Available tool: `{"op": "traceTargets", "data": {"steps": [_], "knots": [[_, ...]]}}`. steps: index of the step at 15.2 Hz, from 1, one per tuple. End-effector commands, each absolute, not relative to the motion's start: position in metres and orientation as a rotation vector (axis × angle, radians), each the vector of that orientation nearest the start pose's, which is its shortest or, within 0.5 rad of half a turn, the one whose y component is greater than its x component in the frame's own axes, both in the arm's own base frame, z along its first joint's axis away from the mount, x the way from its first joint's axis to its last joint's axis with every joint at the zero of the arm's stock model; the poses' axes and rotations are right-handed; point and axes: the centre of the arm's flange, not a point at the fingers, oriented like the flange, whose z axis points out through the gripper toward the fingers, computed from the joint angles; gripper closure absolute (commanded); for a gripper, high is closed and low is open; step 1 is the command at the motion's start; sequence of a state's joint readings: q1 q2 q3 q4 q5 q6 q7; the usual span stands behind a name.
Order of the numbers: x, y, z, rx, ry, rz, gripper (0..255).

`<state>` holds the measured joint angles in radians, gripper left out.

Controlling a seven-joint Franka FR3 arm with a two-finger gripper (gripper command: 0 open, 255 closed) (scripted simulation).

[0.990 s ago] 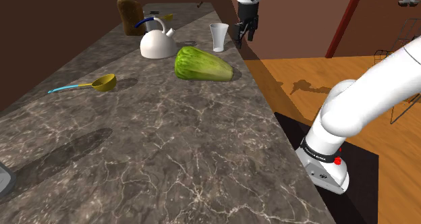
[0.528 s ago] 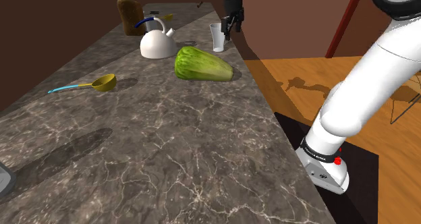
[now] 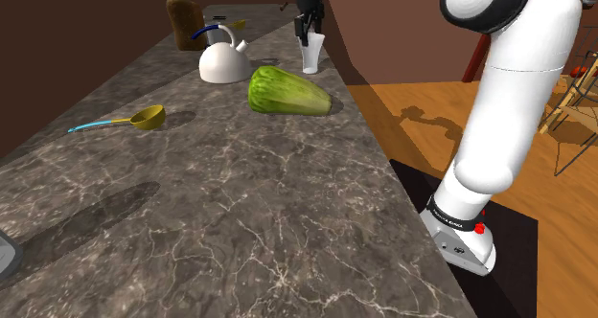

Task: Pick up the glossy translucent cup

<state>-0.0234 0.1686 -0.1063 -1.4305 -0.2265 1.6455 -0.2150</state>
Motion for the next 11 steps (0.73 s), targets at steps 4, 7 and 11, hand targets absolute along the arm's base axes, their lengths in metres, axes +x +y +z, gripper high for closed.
{"op": "traceTargets", "data": {"steps": [4,7,11], "knots": [[0.638,-0.102,0.595,-3.41,-0.212,0.0,0],[0.638,-0.102,0.579,-3.41,-0.212,0.0,0],[0.638,-0.102,0.566,-3.41,-0.212,0.0,0]]}}
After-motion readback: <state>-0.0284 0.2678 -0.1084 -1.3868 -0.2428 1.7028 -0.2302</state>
